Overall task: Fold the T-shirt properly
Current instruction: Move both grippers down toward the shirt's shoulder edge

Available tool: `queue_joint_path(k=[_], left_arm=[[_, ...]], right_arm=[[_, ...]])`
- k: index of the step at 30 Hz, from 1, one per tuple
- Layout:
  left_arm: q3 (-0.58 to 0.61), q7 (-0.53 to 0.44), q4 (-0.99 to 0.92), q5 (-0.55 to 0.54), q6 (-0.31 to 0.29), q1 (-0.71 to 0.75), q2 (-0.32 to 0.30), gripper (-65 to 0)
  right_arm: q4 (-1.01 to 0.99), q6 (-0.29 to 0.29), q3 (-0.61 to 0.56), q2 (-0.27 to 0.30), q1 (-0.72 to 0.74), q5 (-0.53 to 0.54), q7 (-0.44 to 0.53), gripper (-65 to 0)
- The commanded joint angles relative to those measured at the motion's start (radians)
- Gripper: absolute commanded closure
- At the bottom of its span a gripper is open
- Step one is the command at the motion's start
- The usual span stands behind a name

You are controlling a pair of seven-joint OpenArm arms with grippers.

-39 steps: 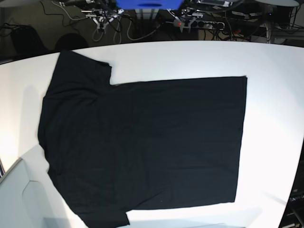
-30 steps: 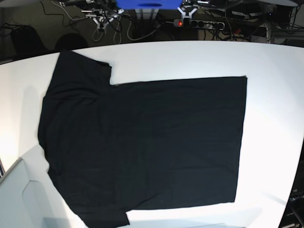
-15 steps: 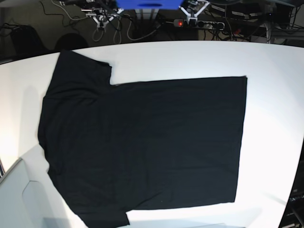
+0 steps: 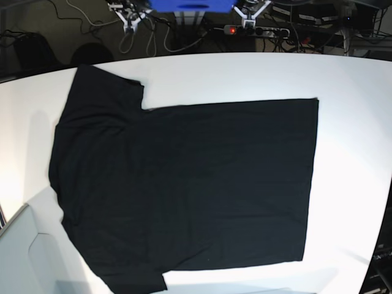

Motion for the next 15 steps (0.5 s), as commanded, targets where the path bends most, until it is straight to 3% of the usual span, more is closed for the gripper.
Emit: queue_joint_path(k=[1,9,15], left_arm=[[-0.001,-0.006,0.004,-0.002,-0.002,0.035,-0.002,-0.3],[0.001,-0.014,0.028,0.001,-0.004,0.104,-0.038,-0.1],[0.001,-0.006,0.346,-0.002,-0.006,0.304,-0.050,0.0]], right_arm=[[0.002,0.015,-0.001,0.010,-0.020,-0.002,0.002,-0.3],[0.107,0.017,-0.001,0.068,-0.147,-0.002,0.002,-0.1],[0.432,0.017,-0.001,0.099,-0.353,-0.002,0.002,-0.1]])
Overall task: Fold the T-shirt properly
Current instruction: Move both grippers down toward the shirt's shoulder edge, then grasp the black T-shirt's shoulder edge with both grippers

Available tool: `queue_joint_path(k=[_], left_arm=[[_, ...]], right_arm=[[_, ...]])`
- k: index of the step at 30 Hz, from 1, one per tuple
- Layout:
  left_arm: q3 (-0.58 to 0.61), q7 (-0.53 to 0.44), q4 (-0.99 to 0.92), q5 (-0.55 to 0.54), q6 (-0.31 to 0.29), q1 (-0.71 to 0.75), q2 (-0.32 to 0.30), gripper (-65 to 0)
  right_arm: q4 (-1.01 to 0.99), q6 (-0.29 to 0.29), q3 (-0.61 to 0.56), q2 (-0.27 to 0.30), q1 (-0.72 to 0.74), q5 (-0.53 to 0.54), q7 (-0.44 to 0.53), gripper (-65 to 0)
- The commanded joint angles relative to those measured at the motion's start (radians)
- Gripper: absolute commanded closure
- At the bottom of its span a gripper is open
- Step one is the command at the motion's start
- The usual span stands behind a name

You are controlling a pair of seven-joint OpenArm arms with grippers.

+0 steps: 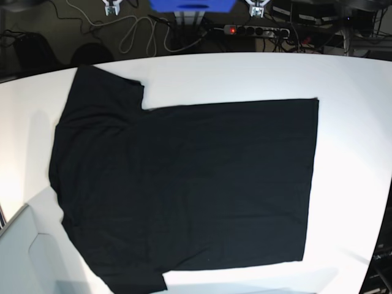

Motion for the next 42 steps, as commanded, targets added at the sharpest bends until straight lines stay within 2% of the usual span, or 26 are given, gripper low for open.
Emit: queue_joint_path(k=[1,6,12,16,20,23,27,30,32,35,36,39,41,42], left_arm=[[0.000,0.002,0.051,0.001,-0.002,0.074,-0.005,0.0],[0.000,0.002,0.353,-0.001,-0.002,0.279,-0.013,0.0],[-0.012,-0.004,0.729,-0.004,-0.002,0.505,-0.062,0.0],[-0.032,-0.006,0.948,-0.149,-0.002,0.617,-0.118,0.0],[-0.060,-0.006,1.132,-0.304,-0.001,0.689,-0.207,0.0],[-0.107,-0.001,1.232,-0.357,-0.001,0.710,-0.232,0.0],[-0.196,0.004,1.340,-0.369,-0.001,0.714,-0.227,0.0],[-0.248,0.004,1.413,-0.370,-0.001,0.706,-0.227,0.0],[-0.274,0.004,1.452,-0.370,-0.001,0.701,-0.227,0.0],[-0.294,0.005,1.484,-0.372,-0.001,0.649,-0.224,0.0],[-0.305,0.005,1.487,-0.372,-0.001,0.637,-0.212,-2.9],[-0.339,0.050,1.481,-0.372,-0.001,0.569,-0.178,-19.3],[-0.365,0.111,1.478,-0.372,-0.001,0.513,-0.152,-30.6],[-0.376,0.140,1.473,-0.372,-0.001,0.485,-0.141,-33.6]], right_arm=[[0.067,0.011,-0.001,0.021,-0.057,-0.001,0.003,-0.1],[0.400,0.011,0.006,0.070,-0.283,0.002,-0.005,-0.1],[0.737,0.011,0.036,0.136,-0.501,0.004,0.003,-0.1],[0.981,0.011,0.114,0.142,-0.622,0.004,0.001,-0.1],[1.204,0.011,0.200,0.142,-0.698,0.002,0.001,-0.1],[1.322,0.011,0.246,0.142,-0.703,0.002,-0.006,-0.1],[1.417,0.011,0.314,0.134,-0.665,0.004,-0.009,-0.4],[1.451,0.011,0.345,0.134,-0.613,0.006,-0.071,-0.8],[1.452,0.011,0.345,0.130,-0.565,0.006,-0.120,-4.8],[1.454,0.011,0.345,0.101,-0.514,0.006,-0.178,-18.0],[1.454,0.012,0.345,0.096,-0.501,0.006,-0.186,-23.6],[1.454,0.012,0.337,0.099,-0.479,0.006,-0.190,-37.5],[1.454,0.012,0.335,0.101,-0.459,0.006,-0.187,-39.8],[1.452,0.017,0.335,0.101,-0.450,0.004,-0.192,-39.5]])
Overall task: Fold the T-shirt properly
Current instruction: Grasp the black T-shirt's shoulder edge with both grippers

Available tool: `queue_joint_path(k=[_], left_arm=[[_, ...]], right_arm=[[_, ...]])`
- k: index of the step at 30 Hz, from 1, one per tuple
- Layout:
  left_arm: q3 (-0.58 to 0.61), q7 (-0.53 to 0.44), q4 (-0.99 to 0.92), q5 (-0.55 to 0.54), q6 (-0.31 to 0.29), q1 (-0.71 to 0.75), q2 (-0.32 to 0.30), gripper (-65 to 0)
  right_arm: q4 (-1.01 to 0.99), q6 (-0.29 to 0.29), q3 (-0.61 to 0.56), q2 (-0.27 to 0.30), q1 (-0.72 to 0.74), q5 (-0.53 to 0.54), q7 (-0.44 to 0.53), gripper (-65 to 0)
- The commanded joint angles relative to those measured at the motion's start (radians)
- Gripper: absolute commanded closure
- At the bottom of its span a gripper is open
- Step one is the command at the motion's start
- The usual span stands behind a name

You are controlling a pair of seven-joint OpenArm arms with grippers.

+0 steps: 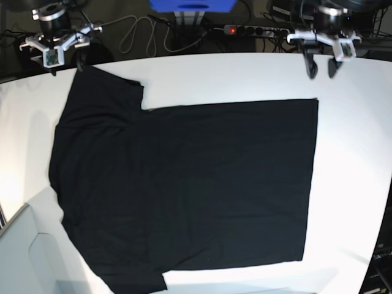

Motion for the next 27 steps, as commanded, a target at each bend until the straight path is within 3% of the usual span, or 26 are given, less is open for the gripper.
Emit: queue_joint_path(k=[1,4,10,16,19,27], left_arm=[[-0.018,-0.007,0.005,-0.003,0.002,-0.023,0.003,-35.0],[-0.042,0.073,-0.043,-0.003,0.000,-0.132,0.022,-33.4],[-0.046,0.185,-0.193,-0.053,0.000,-0.311,0.012,-32.7],[-0.036,0.209,-0.329,-0.156,0.000,-0.410,-0.014,-32.8],[-0.035,0.209,-0.369,-0.156,0.000,-0.448,-0.014,-32.8],[0.011,0.209,-0.446,-0.155,0.000,-0.493,-0.014,-32.8]], right_arm=[[0.015,0.021,0.010,0.009,0.003,0.000,0.024,-39.0],[0.015,0.071,0.013,0.009,0.021,-0.001,0.024,-37.7],[0.010,0.073,0.013,0.007,0.055,-0.004,0.023,-37.7],[0.010,0.074,0.013,0.009,0.087,-0.004,-0.037,-37.7],[0.010,0.074,0.013,0.009,0.113,-0.004,-0.100,-37.7],[0.010,0.074,0.013,0.009,0.127,-0.004,-0.109,-37.7]])
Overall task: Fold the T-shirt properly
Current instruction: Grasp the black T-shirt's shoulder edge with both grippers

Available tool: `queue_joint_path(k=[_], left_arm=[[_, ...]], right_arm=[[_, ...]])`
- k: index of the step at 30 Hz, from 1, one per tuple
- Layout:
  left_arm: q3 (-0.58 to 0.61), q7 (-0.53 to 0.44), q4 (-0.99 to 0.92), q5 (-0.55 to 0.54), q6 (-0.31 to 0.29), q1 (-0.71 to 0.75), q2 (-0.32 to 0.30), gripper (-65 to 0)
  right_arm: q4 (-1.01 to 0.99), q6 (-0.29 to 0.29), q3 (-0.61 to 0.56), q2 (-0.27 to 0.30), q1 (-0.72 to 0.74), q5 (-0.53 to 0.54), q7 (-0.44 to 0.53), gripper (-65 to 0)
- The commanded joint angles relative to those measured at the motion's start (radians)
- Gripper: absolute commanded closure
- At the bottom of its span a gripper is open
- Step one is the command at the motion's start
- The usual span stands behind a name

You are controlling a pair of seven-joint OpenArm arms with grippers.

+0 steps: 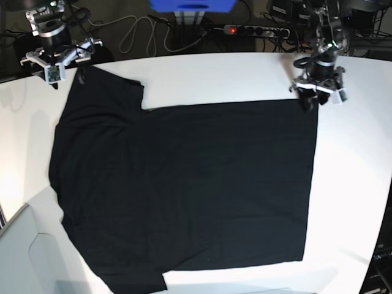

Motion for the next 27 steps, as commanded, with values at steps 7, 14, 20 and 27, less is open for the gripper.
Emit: queue_joint_path(k=[7,14,20,27], left_arm=[[-0.005,-0.009,-0.018,-0.005,-0.001,-0.013,-0.006,-32.5],[-0.004,-0.008,-0.018,-0.005,-0.001,-0.013,-0.006,-23.7],[0.022,-0.008,-0.041,-0.005,-0.001,-0.013,-0.011,-7.7],[0.021,-0.008,-0.075,-0.005,-0.001,-0.026,-0.009,0.0]], right_arm=[[0.017,0.009,0.006,0.008,0.009,-0.002,0.020,-37.7],[0.012,0.010,0.006,0.008,0.030,-0.003,0.015,-37.6],[-0.045,0.010,0.008,0.009,0.069,-0.003,0.015,-37.8],[-0.246,0.012,0.057,0.011,0.168,-0.003,0.015,-38.3]])
